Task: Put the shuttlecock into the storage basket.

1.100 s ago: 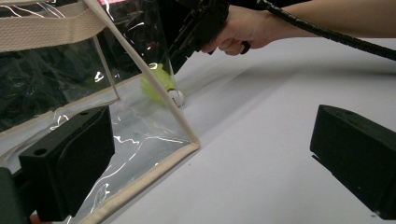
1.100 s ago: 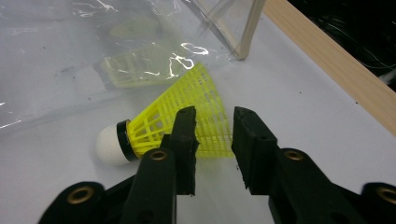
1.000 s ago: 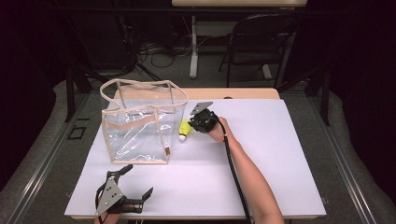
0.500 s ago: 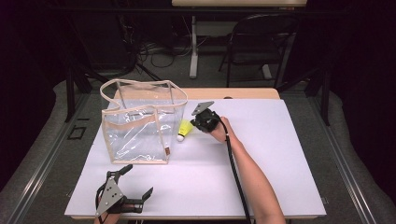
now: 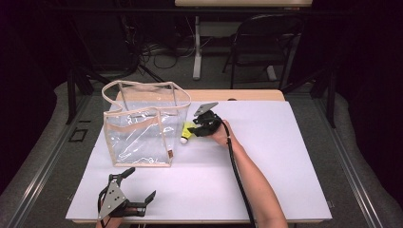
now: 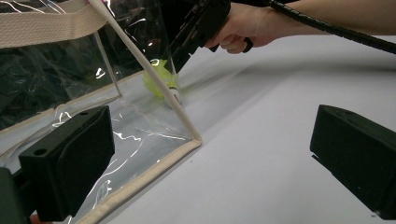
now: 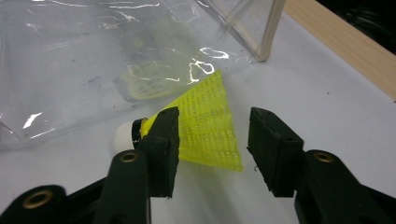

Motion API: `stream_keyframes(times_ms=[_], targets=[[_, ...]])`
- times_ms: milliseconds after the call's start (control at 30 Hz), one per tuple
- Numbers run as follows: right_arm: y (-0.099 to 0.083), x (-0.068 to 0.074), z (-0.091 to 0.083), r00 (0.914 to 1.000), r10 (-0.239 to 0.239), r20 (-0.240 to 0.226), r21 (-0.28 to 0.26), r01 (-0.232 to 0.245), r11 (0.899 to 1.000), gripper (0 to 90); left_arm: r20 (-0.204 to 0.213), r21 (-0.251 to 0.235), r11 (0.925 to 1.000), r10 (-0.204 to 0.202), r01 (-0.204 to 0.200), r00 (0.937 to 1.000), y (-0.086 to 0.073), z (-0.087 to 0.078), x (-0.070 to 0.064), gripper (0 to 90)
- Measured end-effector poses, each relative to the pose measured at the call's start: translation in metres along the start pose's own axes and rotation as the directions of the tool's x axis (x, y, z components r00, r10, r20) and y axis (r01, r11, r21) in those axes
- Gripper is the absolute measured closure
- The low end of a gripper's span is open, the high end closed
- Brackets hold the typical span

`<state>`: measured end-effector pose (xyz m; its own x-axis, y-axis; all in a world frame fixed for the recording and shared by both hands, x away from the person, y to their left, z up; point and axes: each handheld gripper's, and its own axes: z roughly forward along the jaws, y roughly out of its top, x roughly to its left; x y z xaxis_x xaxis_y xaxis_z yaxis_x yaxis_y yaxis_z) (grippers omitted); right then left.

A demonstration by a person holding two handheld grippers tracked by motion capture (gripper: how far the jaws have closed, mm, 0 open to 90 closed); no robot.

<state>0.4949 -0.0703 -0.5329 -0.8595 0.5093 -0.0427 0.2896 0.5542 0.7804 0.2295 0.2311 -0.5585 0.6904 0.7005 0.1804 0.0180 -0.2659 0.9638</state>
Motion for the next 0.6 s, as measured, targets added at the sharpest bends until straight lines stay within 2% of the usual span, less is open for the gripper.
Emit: stream_keyframes(times_ms=[33,67,100,167,200,233,267,300,433,600], targets=[[0.0000,0.0000,0.0000,1.0000,0.000,0.000,0.000,0.000,1.000,56.4,0.000,0.000,1.0000,0.000,0.000,1.0000,0.0000,0.0000,0.0000,0.0],[0.0008,-0.0005,0.0009,1.0000,-0.004,-0.001,0.001,0.004,1.000,64.3,0.000,0.000,1.0000,0.000,0.000,1.0000,0.0000,-0.0002,0.0000,0.0],[0.0008,-0.0005,0.0009,1.0000,-0.004,-0.001,0.001,0.004,1.000,64.3,0.000,0.000,1.0000,0.000,0.000,1.0000,0.0000,-0.0002,0.0000,0.0],[0.0021,-0.0012,0.0002,1.0000,0.001,0.004,-0.012,-0.001,1.000,74.3,-0.003,-0.001,1.0000,-0.001,0.001,1.0000,0.0000,-0.0004,0.0002,0.0],[0.0021,-0.0012,0.0002,1.0000,0.001,0.004,-0.012,-0.001,1.000,74.3,-0.003,-0.001,1.0000,-0.001,0.001,1.0000,0.0000,-0.0004,0.0002,0.0],[0.0022,-0.0016,-0.0005,0.9999,0.003,0.010,-0.008,-0.003,1.000,79.6,-0.004,-0.001,1.0000,-0.003,0.003,1.0000,-0.0001,-0.0004,0.0000,0.0],[0.0022,-0.0016,-0.0005,0.9999,0.003,0.010,-0.008,-0.003,1.000,79.6,-0.004,-0.001,1.0000,-0.003,0.003,1.0000,0.0000,-0.0004,0.0000,0.0],[0.0017,-0.0018,-0.0006,0.9999,0.008,0.014,-0.003,-0.008,1.000,84.6,-0.002,-0.001,1.0000,-0.002,0.002,1.0000,0.0000,-0.0004,-0.0001,0.0],[0.0004,-0.0028,-0.0008,0.9997,0.025,0.006,0.006,-0.025,1.000,90.0,-0.005,-0.003,1.0000,0.000,0.000,1.0000,0.0000,-0.0003,0.0000,0.0],[0.0013,-0.0022,-0.0046,0.9997,0.022,-0.005,0.009,-0.022,1.000,90.0,-0.006,0.002,1.0000,0.002,-0.002,1.0000,0.0001,-0.0004,0.0004,0.0]])
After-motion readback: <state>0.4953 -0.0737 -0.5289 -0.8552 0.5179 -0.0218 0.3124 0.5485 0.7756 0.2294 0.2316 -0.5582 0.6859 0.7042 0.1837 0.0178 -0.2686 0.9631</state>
